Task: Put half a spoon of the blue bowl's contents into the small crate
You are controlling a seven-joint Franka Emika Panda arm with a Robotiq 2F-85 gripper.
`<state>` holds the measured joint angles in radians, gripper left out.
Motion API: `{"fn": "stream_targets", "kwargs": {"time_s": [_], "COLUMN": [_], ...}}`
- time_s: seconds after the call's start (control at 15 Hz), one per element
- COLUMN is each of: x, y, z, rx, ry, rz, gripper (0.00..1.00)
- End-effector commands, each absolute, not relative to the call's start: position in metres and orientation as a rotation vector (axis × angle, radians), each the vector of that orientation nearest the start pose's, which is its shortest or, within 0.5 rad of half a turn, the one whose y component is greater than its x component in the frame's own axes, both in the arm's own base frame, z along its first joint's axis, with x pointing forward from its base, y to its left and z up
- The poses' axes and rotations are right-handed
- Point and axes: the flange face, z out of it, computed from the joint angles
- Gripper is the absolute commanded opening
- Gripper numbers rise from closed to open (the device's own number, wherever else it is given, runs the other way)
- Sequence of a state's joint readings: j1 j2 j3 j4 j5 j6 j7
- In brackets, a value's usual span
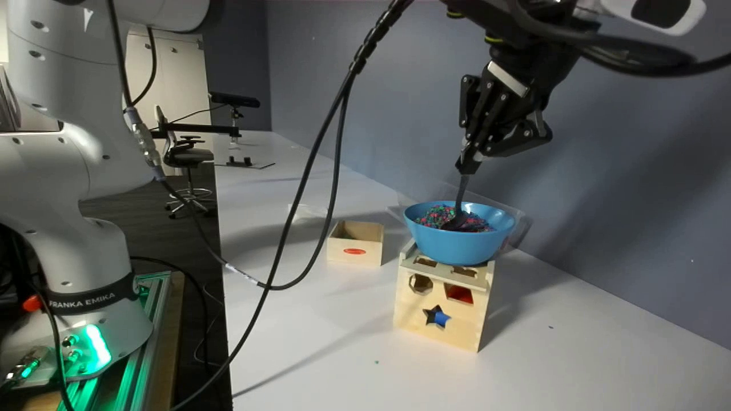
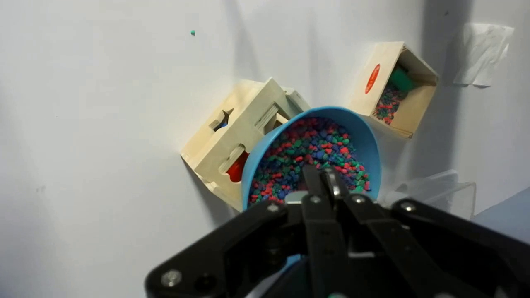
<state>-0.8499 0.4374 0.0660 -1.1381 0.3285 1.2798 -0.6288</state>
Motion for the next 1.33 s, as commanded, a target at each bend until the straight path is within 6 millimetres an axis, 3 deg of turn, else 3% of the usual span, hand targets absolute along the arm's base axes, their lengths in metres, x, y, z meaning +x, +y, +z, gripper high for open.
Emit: {"fn": "stream_targets", "kwargs": {"time_s": [0.0,0.53,1.0,1.07,1.27], "x": [0.482,0.504,0.505,0.504,0.504], "y": [-0.426,-0.406,-0.404,-0.405,-0.406], "z": [0.538,0.517,0.509,0.51,0.512], "rx": [-2.702,-2.679,-2.671,-2.668,-2.67], "ry": [0.18,0.112,0.118,0.12,0.127], "rz": [-0.013,0.028,0.057,0.06,0.059], "gripper": [0.01,0.01,0.01,0.3,0.44]}}
